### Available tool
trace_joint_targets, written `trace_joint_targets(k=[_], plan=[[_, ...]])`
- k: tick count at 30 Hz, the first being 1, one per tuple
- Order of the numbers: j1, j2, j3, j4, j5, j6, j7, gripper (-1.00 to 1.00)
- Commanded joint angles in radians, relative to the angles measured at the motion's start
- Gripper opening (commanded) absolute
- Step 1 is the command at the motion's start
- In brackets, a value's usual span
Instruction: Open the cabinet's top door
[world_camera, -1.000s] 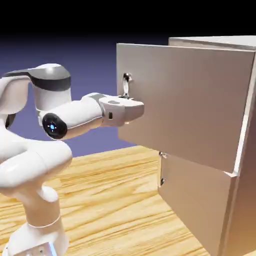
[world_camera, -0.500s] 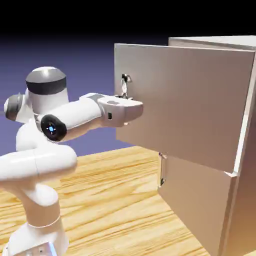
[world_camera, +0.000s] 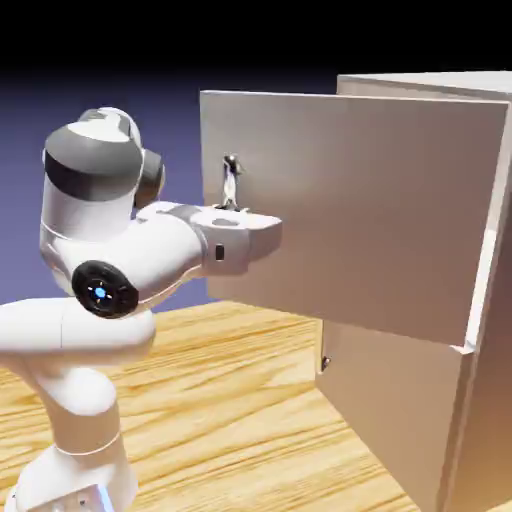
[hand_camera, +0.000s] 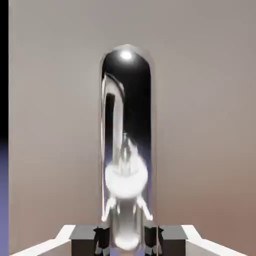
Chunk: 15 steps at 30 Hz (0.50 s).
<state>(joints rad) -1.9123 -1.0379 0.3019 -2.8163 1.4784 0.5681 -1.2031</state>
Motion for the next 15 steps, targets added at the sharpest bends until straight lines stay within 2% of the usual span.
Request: trace_joint_targets(k=[1,15], plan=[[-0.004,0.036,0.002,0.023,-0.034,-0.005,-0.033,-1.00],[0.019,0.544,0.029,0.391,-0.447,-0.018,-0.368,-1.00]])
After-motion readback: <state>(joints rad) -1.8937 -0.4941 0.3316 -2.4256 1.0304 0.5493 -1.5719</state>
